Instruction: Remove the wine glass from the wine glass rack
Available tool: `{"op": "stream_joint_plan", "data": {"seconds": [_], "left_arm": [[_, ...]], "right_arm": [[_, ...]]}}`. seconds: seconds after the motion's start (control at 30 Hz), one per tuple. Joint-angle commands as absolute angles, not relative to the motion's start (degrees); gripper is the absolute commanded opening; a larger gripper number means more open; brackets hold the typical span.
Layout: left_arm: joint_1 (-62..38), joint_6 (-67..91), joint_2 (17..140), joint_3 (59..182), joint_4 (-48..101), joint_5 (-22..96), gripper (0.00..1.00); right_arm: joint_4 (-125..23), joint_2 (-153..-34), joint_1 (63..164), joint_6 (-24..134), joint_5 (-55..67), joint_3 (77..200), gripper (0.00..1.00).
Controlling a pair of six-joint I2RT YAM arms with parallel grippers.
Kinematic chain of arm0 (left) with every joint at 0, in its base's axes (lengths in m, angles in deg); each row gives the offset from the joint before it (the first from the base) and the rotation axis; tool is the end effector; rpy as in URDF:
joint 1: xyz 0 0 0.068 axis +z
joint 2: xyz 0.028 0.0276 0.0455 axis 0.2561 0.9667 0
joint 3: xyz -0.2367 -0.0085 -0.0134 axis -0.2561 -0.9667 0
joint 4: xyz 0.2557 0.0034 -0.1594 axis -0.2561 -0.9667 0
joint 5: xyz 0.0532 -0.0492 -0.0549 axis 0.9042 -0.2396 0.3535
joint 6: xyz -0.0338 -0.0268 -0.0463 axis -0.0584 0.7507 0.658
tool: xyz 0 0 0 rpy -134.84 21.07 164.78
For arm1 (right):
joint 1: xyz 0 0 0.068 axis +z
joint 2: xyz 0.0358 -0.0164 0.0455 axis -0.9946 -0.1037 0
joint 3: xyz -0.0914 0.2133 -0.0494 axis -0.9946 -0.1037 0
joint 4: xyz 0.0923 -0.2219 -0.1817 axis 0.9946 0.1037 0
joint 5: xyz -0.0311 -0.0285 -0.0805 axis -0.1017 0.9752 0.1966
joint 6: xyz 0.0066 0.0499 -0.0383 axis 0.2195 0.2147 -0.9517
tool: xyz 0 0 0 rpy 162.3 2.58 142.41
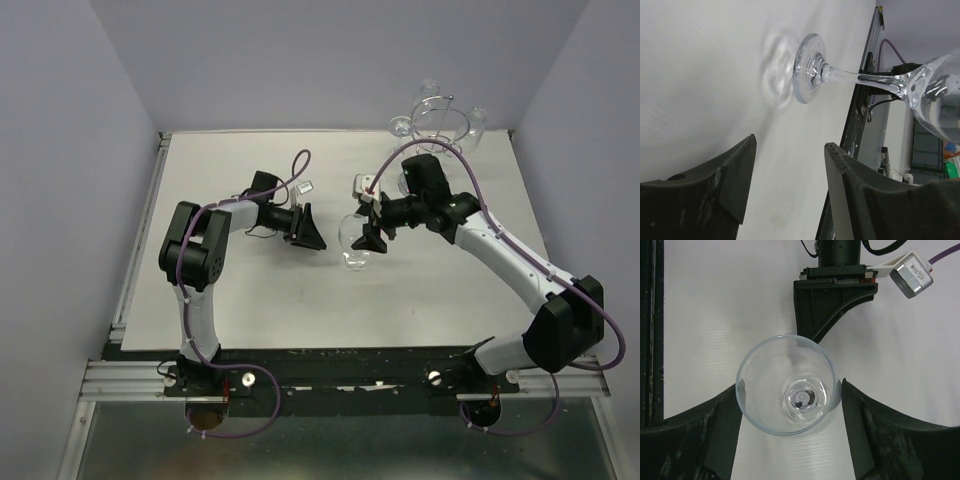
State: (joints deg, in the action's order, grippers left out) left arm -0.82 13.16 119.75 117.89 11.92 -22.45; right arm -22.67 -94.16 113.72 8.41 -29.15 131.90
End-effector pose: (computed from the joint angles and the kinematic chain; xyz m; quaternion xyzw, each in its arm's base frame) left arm 0.3817 -0.1539 0.0702 0.1688 0.7964 -0.5749 0.0822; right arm 0.2988 0.2085 0.2637 -0.6076 0.6083 0.2984 0.4143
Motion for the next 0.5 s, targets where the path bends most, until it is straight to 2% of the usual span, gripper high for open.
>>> {"op": "stream_joint_plan", "data": {"seconds": [0.0, 0.3, 0.37, 0.47], "left_arm": [[-1.0, 9.5, 116.3, 119.0, 8.5, -16.9, 0.66], [-0.9, 3.3, 110.1, 118.3, 3.8, -8.7, 0.70], [-0.9, 1.2, 107.7, 118.1, 2.7, -5.3, 0.80], [-0.4, -2.6, 103.1, 116.8, 2.5, -2.0, 0.84]], "right_arm": [[-24.6, -95.0, 114.1, 12.2, -29.0, 135.8, 0.60], [-24.8, -97.3, 114.1, 17.0, -28.5, 136.6, 0.58], [-25.3, -97.8, 114.1, 18.0, -28.6, 136.6, 0.58], [-27.5, -98.8, 114.0, 20.4, -28.1, 136.2, 0.58]]}}
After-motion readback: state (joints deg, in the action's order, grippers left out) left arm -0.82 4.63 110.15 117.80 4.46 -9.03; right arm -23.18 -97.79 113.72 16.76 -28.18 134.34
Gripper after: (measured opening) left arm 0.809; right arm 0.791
